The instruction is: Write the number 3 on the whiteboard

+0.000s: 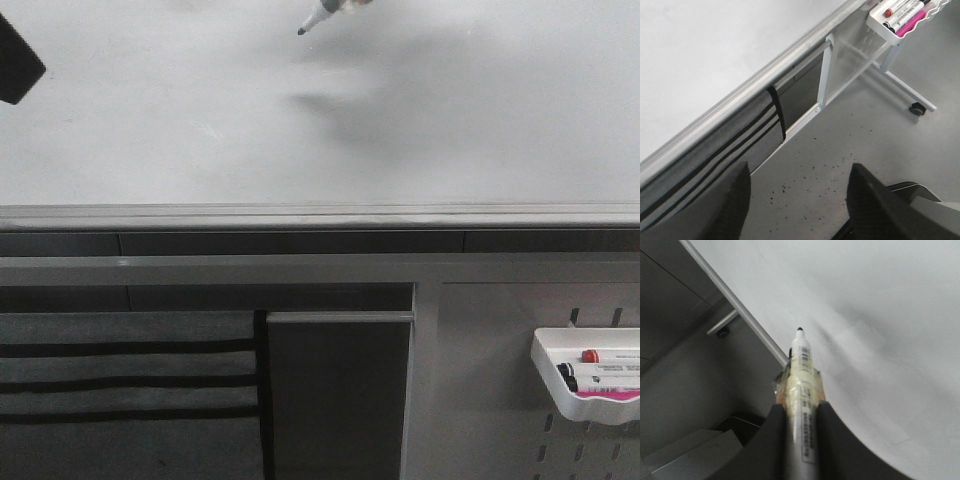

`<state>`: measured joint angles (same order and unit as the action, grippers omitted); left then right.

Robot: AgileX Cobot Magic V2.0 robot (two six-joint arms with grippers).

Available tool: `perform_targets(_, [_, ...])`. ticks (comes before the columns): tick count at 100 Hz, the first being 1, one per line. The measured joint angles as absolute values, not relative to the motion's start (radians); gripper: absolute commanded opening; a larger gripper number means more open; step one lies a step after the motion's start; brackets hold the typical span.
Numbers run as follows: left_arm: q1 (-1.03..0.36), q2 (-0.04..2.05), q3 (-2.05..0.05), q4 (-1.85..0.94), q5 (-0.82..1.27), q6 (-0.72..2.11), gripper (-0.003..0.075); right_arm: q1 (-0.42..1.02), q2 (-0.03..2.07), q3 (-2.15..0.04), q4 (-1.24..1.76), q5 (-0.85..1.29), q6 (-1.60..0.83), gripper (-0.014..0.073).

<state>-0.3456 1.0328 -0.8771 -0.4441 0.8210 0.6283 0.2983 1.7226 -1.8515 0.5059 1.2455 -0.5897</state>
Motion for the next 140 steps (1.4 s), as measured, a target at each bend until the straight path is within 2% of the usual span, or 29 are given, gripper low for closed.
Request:
perform_targets(12, [-0.23, 1.027, -0.877, -0.502, 0.861, 0.66, 0.0386, 0.3, 1.731, -1.851, 0.511, 1.246, -0.597, 0.002])
perform_targets(24, [-0.184, 1.001, -0.877, -0.553, 0.851, 0.662, 0.0386, 0.3, 1.755, -1.851, 0.513, 1.247, -0.6, 0.002])
perform_targets(65, [-0.183, 0.952, -0.877, -0.572, 0.767, 0.67, 0.0386, 0.3, 1.787, -1.851, 0.514, 1.149, -0.6, 0.002])
perform_targets(140, [-0.183, 0.952, -0.877, -0.572, 0.767, 0.672, 0.0386, 0.3, 1.816, -1.851, 0.504, 1.151, -0.596, 0.002])
